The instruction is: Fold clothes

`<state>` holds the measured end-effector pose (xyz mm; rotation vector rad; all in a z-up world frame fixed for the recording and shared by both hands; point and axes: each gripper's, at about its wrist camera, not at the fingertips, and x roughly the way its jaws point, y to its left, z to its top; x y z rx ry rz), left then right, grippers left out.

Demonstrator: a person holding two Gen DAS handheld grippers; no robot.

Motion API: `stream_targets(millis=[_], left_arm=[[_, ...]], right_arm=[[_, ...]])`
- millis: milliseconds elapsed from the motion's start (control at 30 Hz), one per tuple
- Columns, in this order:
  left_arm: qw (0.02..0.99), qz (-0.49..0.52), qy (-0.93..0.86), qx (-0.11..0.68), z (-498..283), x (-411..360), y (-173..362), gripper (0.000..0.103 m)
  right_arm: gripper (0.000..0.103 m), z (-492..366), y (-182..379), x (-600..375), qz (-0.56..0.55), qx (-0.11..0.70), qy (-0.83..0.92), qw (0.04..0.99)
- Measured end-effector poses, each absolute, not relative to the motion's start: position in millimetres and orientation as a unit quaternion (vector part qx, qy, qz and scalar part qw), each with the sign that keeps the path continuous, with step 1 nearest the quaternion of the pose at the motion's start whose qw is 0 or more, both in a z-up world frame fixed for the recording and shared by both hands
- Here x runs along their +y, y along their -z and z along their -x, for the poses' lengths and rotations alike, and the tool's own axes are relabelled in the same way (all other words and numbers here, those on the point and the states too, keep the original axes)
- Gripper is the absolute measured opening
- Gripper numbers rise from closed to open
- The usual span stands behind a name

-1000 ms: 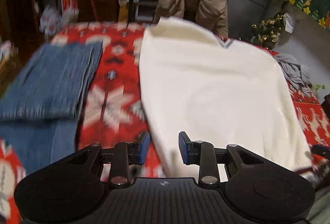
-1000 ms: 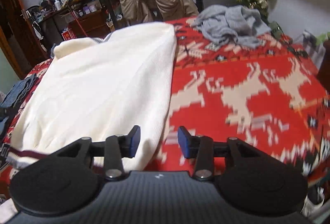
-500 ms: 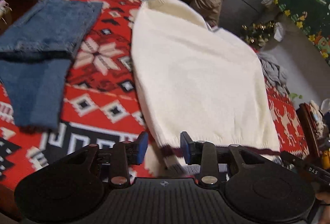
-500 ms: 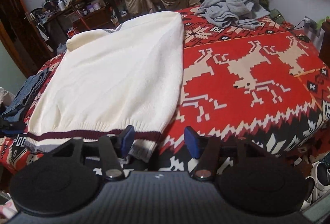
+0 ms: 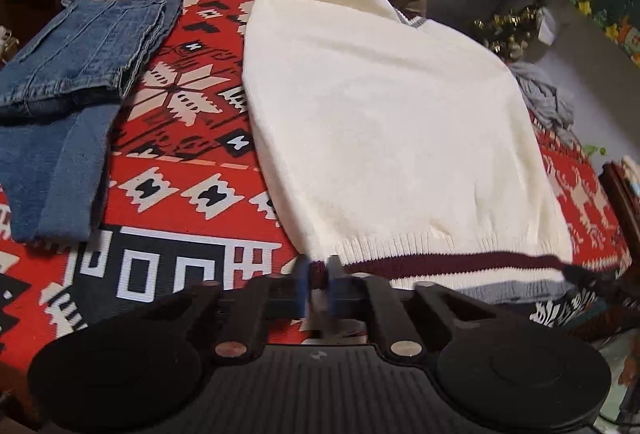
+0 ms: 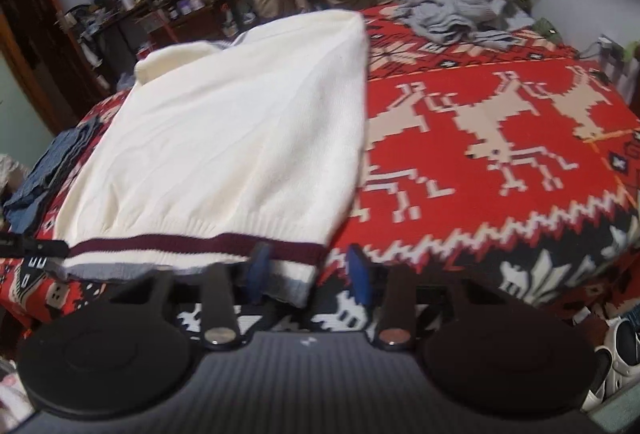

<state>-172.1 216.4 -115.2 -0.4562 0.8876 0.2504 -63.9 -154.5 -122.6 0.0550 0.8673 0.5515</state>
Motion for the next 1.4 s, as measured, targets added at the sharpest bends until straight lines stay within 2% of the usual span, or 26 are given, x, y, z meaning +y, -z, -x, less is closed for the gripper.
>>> stream_targets(millis=[33,67,133,200,367,500,633,867,1033,1200,1300,1400], left_arm=[[0.871,0.220,-0.120,0.423,172,216,115,0.007],[0.872,0.218,-0.121,0.420,173,216,113,0.006],[0.876,0.214,-0.125,0.415,176,216,107,0.006],[0.879,0.208,-0.129,0.409,180,218,100,0.006],[0.883,0.207,-0.142,0.396,201,230,82,0.006],[0.867,0.210,-0.151,0.427,205,231,102,0.006],[0.868,0.218,-0.153,0.419,203,236,101,0.006],[0.876,0.244,-0.133,0.395,224,233,71,0.006],[0.858,0.241,-0.148,0.429,224,227,103,0.006],[0.859,0.219,-0.147,0.438,220,222,112,0.006],[0.857,0.218,-0.147,0.443,217,224,111,0.009],[0.857,0.229,-0.162,0.432,224,230,109,0.017]], right_arm=[[0.018,64,124,-151,-0.016,0.415,-0.268,0.869],[0.013,64,123,-146,0.003,0.410,-0.266,0.872],[0.006,66,120,-139,0.035,0.403,-0.265,0.875],[0.004,67,114,-137,0.055,0.398,-0.265,0.877],[0.003,70,99,-155,0.081,0.394,-0.234,0.885],[0.003,70,104,-172,0.073,0.415,-0.227,0.878],[0.003,73,111,-171,0.082,0.412,-0.229,0.878],[0.003,74,90,-176,0.081,0.402,-0.242,0.879],[0.003,75,112,-187,0.053,0.435,-0.235,0.867],[0.004,81,116,-188,0.053,0.423,-0.233,0.874],[0.007,79,115,-192,0.038,0.425,-0.233,0.874],[0.016,80,112,-195,0.028,0.420,-0.236,0.876]])
